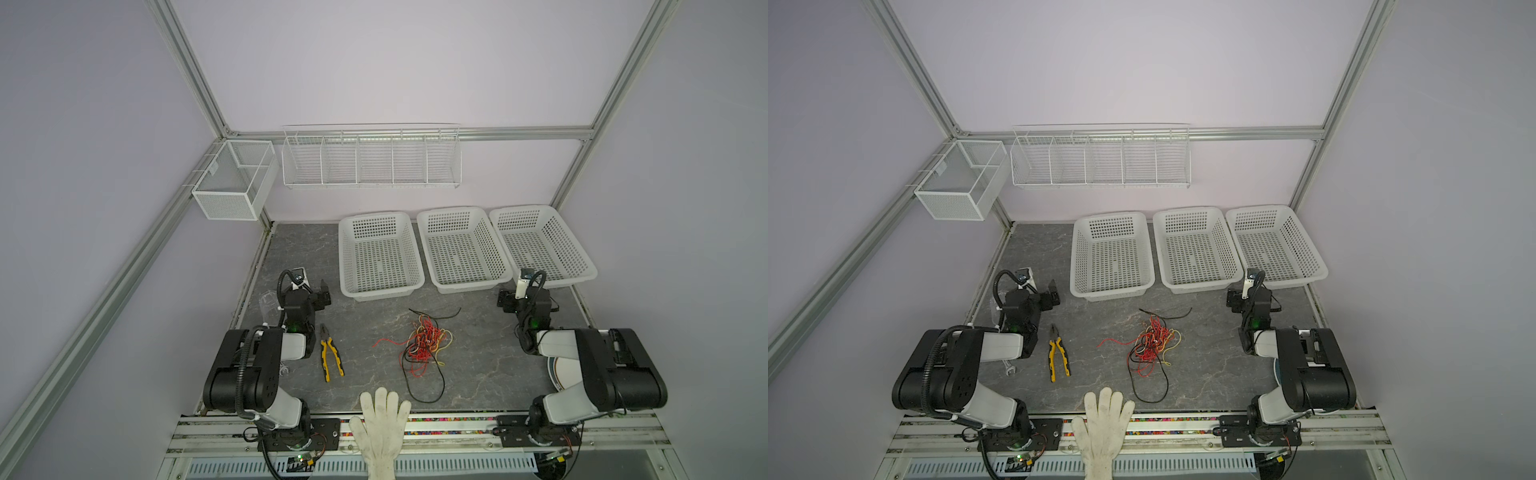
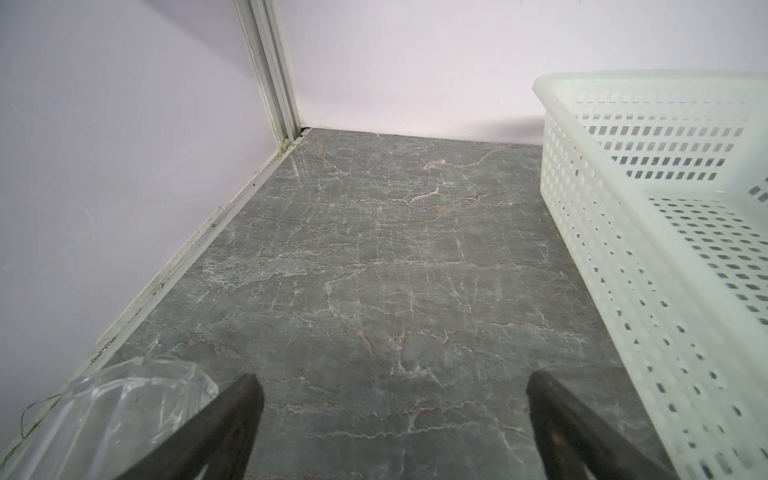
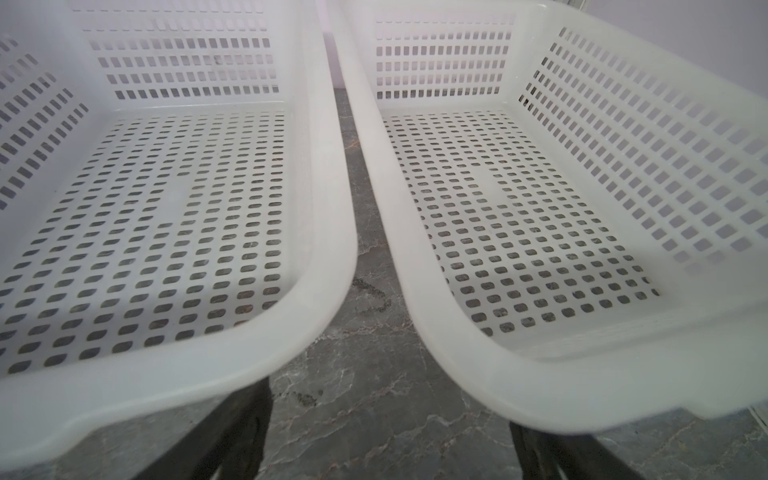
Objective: Untangle the cables
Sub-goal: 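Raise both arms from rest toward the wire tangle, then lower the left gripper onto the tangle while the right gripper grasps a black wire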
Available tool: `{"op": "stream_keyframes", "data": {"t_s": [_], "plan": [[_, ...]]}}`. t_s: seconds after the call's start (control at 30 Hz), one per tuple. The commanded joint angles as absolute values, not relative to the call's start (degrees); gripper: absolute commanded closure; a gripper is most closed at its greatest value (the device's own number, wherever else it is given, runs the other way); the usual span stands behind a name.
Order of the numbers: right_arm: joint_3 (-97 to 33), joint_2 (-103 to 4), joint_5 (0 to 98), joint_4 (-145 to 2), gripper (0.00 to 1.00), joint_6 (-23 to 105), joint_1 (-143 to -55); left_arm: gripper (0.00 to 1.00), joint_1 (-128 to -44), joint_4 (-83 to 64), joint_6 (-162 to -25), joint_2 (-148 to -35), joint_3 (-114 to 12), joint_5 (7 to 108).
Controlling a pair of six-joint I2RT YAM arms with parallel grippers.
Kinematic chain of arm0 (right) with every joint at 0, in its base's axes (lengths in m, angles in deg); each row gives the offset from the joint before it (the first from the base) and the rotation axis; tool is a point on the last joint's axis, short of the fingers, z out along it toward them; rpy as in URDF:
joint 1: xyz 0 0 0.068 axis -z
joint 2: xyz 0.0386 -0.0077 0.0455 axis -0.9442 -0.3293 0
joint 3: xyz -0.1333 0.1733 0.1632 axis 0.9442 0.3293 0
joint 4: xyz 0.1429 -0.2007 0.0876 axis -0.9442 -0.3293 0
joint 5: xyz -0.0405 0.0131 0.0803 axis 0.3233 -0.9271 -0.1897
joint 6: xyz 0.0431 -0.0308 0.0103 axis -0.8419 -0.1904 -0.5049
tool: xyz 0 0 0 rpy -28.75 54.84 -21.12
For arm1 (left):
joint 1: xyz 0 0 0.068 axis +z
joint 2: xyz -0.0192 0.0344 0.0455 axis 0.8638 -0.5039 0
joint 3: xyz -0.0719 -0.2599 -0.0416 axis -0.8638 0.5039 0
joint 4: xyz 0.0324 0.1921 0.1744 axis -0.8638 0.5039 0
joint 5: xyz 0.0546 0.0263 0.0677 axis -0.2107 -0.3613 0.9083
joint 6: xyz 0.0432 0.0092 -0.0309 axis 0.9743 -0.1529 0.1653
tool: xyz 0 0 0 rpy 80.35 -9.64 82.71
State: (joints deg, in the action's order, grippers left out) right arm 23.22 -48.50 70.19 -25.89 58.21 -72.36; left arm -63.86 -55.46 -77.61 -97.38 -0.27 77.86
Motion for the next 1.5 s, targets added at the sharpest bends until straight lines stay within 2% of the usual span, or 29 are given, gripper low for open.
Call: {"op": "stream_keyframes", "data": {"t_s": [0.0,0.77,0.97,1.07,1.2,1.47], "plan": [[22.3,-49.0,70.8,-24.1,0.11,59.2,-72.1,0.01,-63.5,-56.9,-76.7,-97.8,-1.7,78.5],[22.9,-48.7,71.2,-23.2,0.11,59.5,-72.3,0.01,-63.6,-60.4,-76.5,-97.0,0.5,79.0],[21.6,-42.2,74.1,-31.2,0.11,58.6,-72.7,0.01,-63.6,-56.2,-76.9,-85.6,4.0,81.5],[20.3,-39.1,74.8,-37.4,0.11,56.7,-72.8,0.01,-63.6,-48.7,-77.4,-78.6,3.2,82.7],[17.7,-34.3,71.9,-48.1,0.11,53.2,-73.5,0.01,-64.2,-30.7,-81.5,-67.4,-0.9,81.8],[13.4,-25.2,70.3,-63.4,0.11,53.1,-80.1,0.01,-73.6,-12.1,-84.7,-50.3,-2.4,79.9]]}}
